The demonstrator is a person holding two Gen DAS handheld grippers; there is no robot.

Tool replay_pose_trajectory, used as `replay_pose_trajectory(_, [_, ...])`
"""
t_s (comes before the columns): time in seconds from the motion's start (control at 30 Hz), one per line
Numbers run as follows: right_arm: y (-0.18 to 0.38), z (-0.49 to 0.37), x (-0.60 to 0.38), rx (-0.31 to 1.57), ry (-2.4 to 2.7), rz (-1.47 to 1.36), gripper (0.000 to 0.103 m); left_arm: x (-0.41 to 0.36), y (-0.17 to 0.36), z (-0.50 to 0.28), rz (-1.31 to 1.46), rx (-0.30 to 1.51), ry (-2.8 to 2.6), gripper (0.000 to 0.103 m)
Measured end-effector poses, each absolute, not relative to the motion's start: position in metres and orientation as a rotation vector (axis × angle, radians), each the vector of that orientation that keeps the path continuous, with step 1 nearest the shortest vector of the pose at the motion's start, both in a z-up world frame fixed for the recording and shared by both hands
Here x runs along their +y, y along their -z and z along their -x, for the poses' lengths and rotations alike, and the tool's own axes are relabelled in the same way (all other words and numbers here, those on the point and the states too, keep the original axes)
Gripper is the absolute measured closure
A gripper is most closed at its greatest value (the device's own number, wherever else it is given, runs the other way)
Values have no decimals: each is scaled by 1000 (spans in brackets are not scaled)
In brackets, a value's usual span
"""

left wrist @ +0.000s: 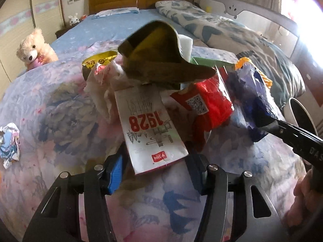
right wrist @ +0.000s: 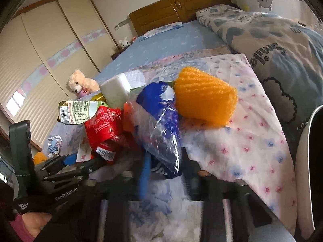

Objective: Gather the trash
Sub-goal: 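Grasp the white-red carton with the left tool while the right tool grasps the blue bag, then carry both items over the bin and open both tools to drop them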

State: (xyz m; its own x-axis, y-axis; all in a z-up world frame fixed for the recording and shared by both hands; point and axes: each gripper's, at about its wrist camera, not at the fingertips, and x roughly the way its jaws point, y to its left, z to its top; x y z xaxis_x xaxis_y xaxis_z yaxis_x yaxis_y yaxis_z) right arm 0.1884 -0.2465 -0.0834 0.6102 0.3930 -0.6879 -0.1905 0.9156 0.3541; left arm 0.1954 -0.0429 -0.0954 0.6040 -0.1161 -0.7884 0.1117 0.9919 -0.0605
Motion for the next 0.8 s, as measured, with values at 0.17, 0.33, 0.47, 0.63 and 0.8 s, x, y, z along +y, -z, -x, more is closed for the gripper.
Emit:
replay_pose_trajectory(0.17, [80,-172,-250,840,-341,-274,82,-36,93,-170,7,887,151,49])
replay_pose_trajectory(0.33, [76,-152,-257,830,-339,-293,83,-37,88,-143,-3,870,186,49])
replay_pose_trajectory(0.47, [74,-136,-266,823,-328,-308,83,-44,82,-125,-11,849,233,49])
replay_pose_trajectory(0.63, [71,-116,-280,813,-306,-329,84,-62,71,-108,-32,810,297,49])
replay_pose_trajectory(0.8, [68,-100,-300,801,-265,-346,84,-88,65,-101,-64,795,363,49])
